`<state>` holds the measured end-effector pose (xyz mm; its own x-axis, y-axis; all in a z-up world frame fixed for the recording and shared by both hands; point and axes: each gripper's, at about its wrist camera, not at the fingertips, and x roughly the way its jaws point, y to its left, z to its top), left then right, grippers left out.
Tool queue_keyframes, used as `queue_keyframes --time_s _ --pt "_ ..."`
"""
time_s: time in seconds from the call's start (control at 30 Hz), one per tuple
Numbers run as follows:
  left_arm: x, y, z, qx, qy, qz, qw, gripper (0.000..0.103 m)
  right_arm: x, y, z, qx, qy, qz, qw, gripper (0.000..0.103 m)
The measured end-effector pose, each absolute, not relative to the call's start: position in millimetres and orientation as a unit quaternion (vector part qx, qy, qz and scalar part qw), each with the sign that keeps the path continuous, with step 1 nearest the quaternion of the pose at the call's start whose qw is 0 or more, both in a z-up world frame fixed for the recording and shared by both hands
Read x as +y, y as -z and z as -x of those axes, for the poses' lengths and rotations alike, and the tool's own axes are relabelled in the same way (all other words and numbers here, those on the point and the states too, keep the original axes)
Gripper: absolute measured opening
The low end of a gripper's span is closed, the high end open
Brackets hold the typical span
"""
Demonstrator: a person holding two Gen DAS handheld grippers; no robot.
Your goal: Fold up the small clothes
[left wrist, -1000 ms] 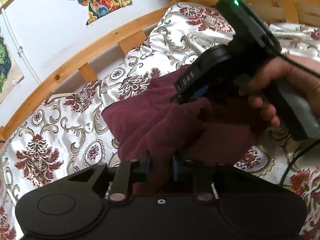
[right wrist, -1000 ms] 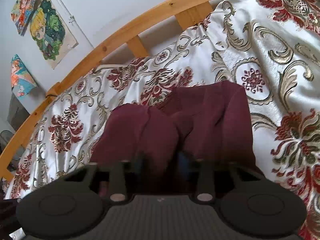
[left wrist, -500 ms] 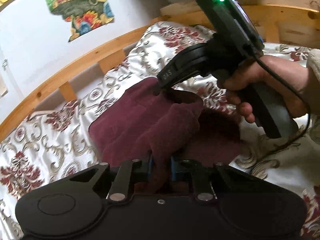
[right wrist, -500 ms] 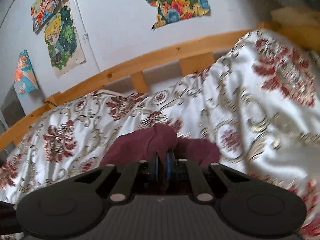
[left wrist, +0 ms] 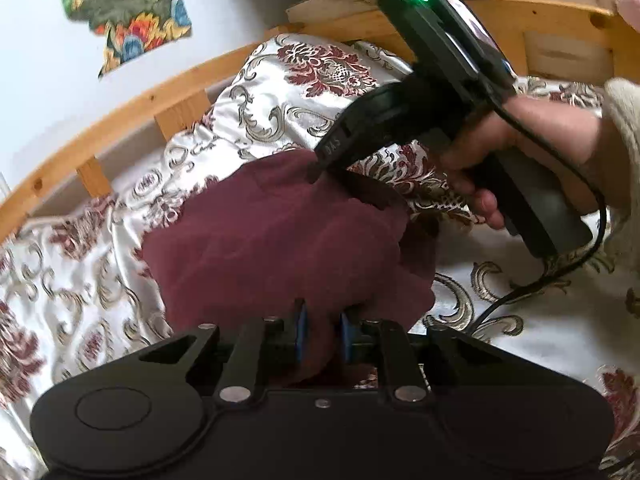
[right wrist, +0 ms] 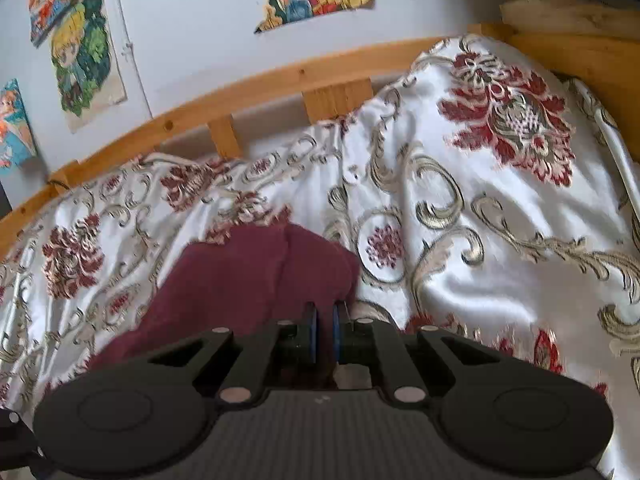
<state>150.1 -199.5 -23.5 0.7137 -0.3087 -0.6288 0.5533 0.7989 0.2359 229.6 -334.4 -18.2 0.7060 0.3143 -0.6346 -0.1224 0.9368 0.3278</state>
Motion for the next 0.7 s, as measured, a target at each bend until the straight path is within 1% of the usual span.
queue_keyframes --time_s 0.53,0.6,0.7 --pt "-182.3 23.8 -149.2 0.315 0.254 -0.126 0.906 0.019 -341.8 21.7 -206.7 0.369 -0.110 -0.148 0.911 0.010" --pt "-183.4 24.6 -149.7 0.317 0.254 -0.127 0.905 0.020 -341.4 21.5 -204.7 0.369 -0.108 -0.148 0.911 0.013" --pt "-182.0 21.0 -149.7 0.321 0.257 -0.119 0.904 0.025 -343.6 18.6 -201.7 0.372 -0.107 -0.160 0.908 0.020"
